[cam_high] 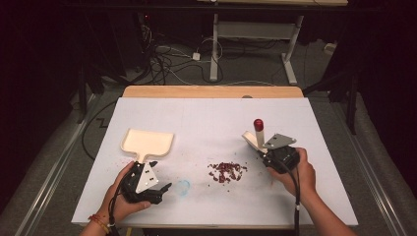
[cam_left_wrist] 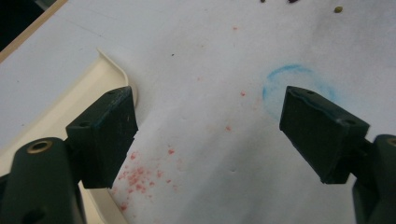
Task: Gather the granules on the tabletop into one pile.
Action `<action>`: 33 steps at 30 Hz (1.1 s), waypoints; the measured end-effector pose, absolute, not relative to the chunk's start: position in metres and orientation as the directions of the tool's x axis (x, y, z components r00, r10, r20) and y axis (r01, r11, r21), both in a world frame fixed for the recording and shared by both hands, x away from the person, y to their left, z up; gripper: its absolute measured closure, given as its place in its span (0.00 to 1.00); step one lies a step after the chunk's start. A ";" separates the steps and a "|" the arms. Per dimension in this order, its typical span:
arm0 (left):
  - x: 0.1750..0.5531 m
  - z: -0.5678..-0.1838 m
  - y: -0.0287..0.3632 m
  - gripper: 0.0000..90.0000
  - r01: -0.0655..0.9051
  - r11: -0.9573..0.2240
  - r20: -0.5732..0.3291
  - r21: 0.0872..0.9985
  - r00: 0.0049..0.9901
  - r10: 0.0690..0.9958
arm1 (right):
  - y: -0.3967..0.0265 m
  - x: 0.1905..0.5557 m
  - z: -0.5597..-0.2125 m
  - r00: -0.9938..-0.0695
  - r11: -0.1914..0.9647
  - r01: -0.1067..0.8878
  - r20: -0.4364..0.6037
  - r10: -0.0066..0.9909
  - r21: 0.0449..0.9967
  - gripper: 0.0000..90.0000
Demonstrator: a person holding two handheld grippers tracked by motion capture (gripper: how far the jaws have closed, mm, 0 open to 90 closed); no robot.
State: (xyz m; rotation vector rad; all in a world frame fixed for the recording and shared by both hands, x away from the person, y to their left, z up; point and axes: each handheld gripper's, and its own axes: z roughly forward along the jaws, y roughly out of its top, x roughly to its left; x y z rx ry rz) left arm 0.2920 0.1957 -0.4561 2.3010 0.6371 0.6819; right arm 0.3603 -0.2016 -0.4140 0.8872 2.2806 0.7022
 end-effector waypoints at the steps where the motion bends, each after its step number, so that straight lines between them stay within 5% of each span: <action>1: 0.292 -0.456 0.195 0.20 0.256 -0.676 0.301 0.691 0.749 0.591 | -0.188 0.354 -0.419 -0.609 0.652 0.405 -0.343 0.715 0.641 0.75; 23: 0.290 -0.456 0.198 0.20 0.259 -0.675 0.304 0.691 0.743 0.596 | -0.142 0.334 -0.410 -0.687 0.629 0.282 -0.305 0.660 0.724 0.75; 33: 0.291 -0.453 0.203 0.20 0.266 -0.647 0.295 0.715 0.724 0.624 | -0.151 0.317 -0.389 -0.800 0.495 0.292 -0.075 0.596 0.818 0.75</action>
